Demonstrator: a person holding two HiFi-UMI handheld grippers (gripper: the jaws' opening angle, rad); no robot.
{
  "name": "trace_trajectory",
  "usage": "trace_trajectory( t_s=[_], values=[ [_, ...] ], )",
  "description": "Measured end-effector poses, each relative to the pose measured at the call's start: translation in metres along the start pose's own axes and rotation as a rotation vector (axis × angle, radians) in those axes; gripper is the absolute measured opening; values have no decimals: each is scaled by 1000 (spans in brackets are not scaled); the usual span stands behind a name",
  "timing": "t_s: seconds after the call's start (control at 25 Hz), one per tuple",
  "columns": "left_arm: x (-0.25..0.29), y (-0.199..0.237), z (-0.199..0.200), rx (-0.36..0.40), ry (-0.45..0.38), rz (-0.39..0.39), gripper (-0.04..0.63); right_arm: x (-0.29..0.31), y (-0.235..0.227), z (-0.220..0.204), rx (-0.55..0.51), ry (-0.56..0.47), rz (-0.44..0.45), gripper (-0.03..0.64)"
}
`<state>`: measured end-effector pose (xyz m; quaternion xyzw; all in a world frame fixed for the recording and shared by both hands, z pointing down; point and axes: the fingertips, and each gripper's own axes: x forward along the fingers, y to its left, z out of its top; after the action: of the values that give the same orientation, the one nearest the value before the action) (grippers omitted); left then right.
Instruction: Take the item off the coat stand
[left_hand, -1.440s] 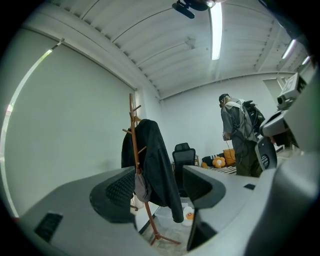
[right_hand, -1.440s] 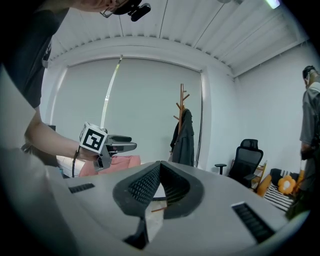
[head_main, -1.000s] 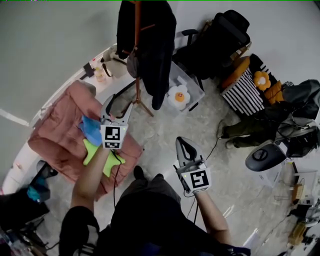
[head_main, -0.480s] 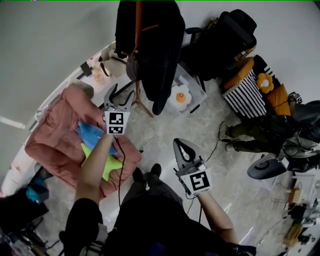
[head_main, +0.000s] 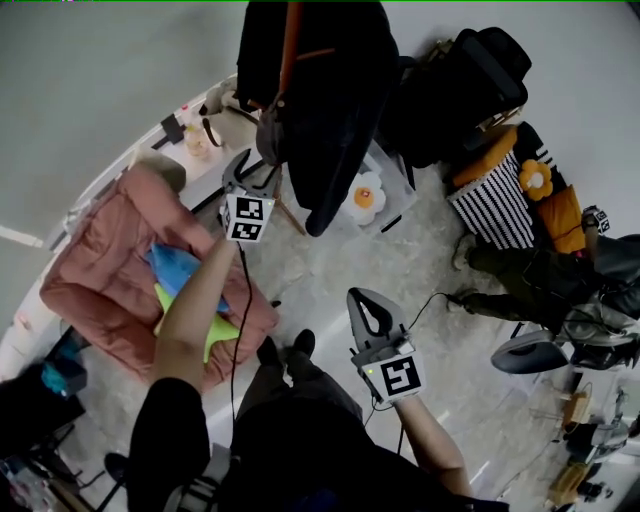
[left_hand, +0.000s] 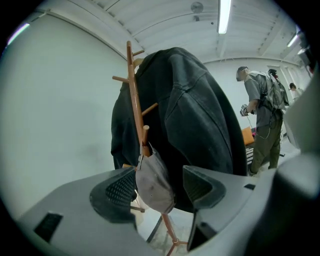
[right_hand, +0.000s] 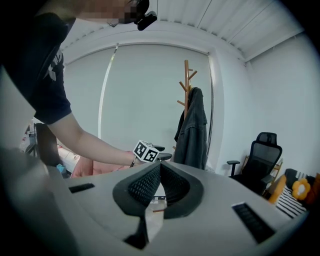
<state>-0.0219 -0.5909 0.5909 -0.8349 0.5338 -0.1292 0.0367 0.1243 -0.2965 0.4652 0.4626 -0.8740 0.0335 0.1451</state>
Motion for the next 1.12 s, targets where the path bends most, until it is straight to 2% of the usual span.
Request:
trace_trajectory(
  t_s=[0.48, 0.88, 1.04, 1.12],
  values=[
    [68, 7, -7, 41, 41, 19, 296, 0, -20, -27, 36, 65, -30, 19],
    [115, 14, -26, -12, 110, 30, 293, 18, -42, -34, 51, 97, -32, 20],
    [119, 15, -33, -30, 133, 34, 194, 18, -49, -41, 63, 109, -39, 20],
    [121, 17, -33, -19, 127, 40, 169, 19, -52, -43, 67, 112, -39, 19]
  ],
)
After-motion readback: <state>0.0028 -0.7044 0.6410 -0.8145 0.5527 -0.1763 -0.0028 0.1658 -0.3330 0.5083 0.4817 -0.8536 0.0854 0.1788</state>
